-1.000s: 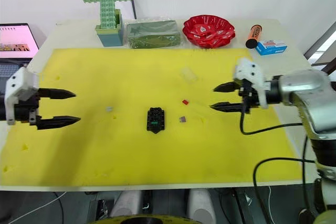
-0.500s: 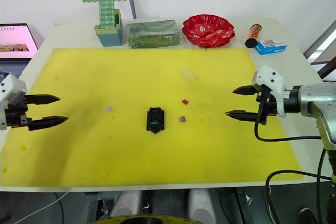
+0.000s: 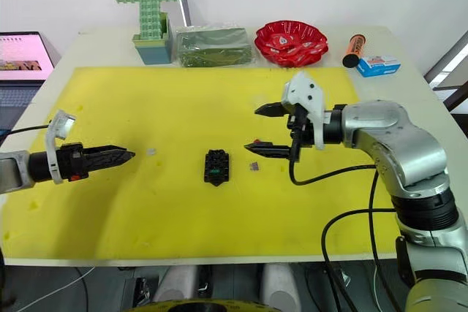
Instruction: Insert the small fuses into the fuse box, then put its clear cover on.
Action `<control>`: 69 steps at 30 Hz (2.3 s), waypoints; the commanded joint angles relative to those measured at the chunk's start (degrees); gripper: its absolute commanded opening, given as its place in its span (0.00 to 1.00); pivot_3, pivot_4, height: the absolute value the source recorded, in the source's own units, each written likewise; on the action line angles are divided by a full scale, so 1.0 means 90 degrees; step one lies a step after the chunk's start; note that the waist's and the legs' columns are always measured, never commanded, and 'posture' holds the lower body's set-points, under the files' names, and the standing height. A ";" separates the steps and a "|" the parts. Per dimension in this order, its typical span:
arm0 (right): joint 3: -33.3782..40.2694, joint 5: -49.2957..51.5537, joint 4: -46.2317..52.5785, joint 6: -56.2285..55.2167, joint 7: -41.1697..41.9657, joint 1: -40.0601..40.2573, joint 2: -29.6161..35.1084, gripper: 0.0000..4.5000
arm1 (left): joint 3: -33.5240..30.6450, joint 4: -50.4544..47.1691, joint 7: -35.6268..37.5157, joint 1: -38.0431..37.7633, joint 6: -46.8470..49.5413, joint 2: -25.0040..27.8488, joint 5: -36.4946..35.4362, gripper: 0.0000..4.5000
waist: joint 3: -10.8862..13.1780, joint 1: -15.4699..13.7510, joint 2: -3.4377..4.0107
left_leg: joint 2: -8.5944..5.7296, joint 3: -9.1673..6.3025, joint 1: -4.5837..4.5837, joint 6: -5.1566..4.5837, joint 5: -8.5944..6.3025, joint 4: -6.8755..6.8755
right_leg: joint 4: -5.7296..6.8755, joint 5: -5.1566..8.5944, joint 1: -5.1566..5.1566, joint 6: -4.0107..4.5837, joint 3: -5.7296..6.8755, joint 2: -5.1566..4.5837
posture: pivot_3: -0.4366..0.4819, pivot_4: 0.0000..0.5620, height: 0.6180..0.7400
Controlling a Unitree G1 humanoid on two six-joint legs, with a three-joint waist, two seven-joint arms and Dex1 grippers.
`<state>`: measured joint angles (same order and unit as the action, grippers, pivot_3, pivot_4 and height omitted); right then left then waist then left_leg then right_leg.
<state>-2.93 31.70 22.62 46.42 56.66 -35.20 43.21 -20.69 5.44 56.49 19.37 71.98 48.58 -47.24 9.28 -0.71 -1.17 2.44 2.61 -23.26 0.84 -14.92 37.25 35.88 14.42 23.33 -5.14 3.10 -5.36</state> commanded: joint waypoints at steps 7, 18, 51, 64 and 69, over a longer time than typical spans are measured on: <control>-0.0263 -0.0208 0.0312 -0.0354 -0.0255 0.0045 -0.0115 1.00 | -0.1020 0.0949 -0.1447 0.0768 0.1640 -0.0938 -0.0517 0.64 | -0.0004 0.0016 -0.0009 | -0.0003 -0.0002 0.0000 0.0001 0.0000 -0.0001 | 0.0004 0.0001 0.0001 0.0000 0.0000 0.0001 | 0.48 0.27 1.00; -0.0352 -0.0263 0.0404 -0.0358 -0.0289 0.0087 -0.0046 1.00 | -0.1388 0.1776 -0.1879 0.1114 0.2280 -0.0978 -0.0480 0.64 | -0.0004 0.0014 -0.0010 | -0.0003 -0.0004 0.0002 0.0004 0.0002 -0.0002 | 0.0007 0.0001 0.0001 0.0000 0.0000 0.0003 | 0.48 0.27 1.00; -0.0627 -0.0414 0.0466 -0.0354 -0.0306 0.0030 -0.0093 1.00 | -0.1324 0.1512 -0.2901 0.1138 0.1789 -0.2079 -0.0039 0.64 | -0.0010 -0.0027 -0.0010 | -0.0031 -0.0019 0.0016 0.0012 0.0007 -0.0001 | 0.0007 0.0001 -0.0025 0.0000 0.0004 -0.0021 | 0.48 0.27 1.00; -0.0688 -0.0437 0.0414 -0.0377 -0.0314 -0.0032 -0.0123 1.00 | -0.1255 0.1356 -0.3003 0.0932 0.1681 -0.2005 -0.0033 0.00 | -0.0010 0.0009 -0.0009 | -0.0031 -0.0019 0.0031 0.0013 0.0008 -0.0009 | 0.0009 0.0001 -0.0031 0.0000 0.0003 -0.0022 | 0.48 0.27 1.00; -0.0719 -0.0452 0.0382 -0.0404 -0.0312 -0.0059 -0.0122 1.00 | -0.1296 0.1466 -0.2959 0.1002 0.1607 -0.1943 -0.0058 0.00 | -0.0010 0.0008 -0.0008 | -0.0031 -0.0017 0.0033 0.0013 0.0008 -0.0012 | 0.0009 0.0001 -0.0031 0.0001 0.0003 -0.0022 | 0.48 0.27 1.00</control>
<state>-10.33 27.76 24.56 43.47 53.91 -34.51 42.09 -32.26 17.82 30.27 28.79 87.18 30.32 -48.71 9.18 -0.63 -1.24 2.16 2.46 -22.96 0.96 -14.85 37.14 35.96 14.43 23.05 -5.13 3.13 -5.56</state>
